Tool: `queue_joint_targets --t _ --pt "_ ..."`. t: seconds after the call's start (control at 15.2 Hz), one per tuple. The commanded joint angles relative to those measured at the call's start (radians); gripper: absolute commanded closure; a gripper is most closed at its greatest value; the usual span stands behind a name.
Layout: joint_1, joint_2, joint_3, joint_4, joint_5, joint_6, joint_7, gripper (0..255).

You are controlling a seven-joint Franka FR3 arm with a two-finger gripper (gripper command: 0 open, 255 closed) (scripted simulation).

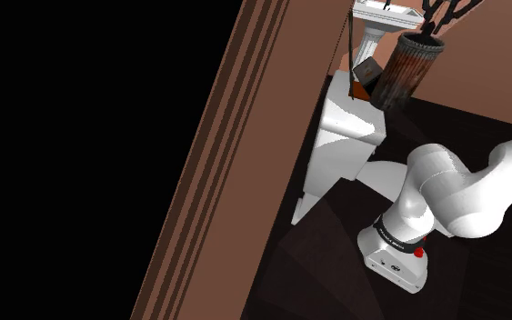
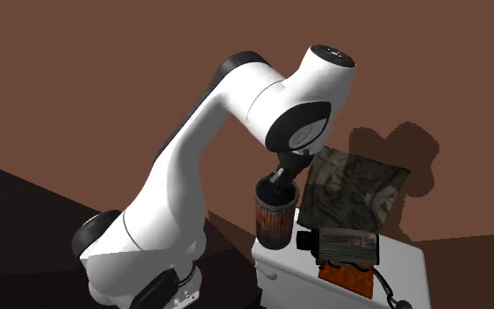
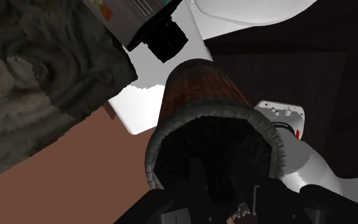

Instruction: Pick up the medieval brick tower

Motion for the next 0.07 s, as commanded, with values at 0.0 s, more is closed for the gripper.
queue_joint_targets --t 0.0 --pt "0.004 0.009 -0.002 0.016 0.002 -0.007 -0.002 255"
